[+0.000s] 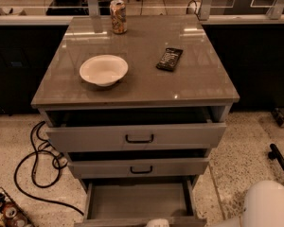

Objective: Close bottom drawer

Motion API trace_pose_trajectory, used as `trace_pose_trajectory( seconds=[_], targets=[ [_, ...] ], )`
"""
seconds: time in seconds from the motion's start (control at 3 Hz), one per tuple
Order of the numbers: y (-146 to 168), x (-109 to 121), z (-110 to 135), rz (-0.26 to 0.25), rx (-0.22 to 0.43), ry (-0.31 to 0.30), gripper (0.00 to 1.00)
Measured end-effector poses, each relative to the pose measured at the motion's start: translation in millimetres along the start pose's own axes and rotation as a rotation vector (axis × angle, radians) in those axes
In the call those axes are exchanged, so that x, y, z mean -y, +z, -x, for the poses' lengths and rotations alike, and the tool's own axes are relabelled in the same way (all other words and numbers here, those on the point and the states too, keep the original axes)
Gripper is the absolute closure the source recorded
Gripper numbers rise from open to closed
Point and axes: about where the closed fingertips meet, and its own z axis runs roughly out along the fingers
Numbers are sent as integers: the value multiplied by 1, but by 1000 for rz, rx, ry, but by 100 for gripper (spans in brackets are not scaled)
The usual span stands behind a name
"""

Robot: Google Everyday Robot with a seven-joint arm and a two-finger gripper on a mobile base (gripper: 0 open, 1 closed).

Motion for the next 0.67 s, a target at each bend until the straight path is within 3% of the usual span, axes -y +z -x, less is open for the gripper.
trace_pose_trajectory(
  seconds=[0.33, 0.67],
  targets=[
    [-1, 22, 3, -97, 16, 5, 100],
    [-1, 25, 4, -108, 17, 6, 100]
  ],
)
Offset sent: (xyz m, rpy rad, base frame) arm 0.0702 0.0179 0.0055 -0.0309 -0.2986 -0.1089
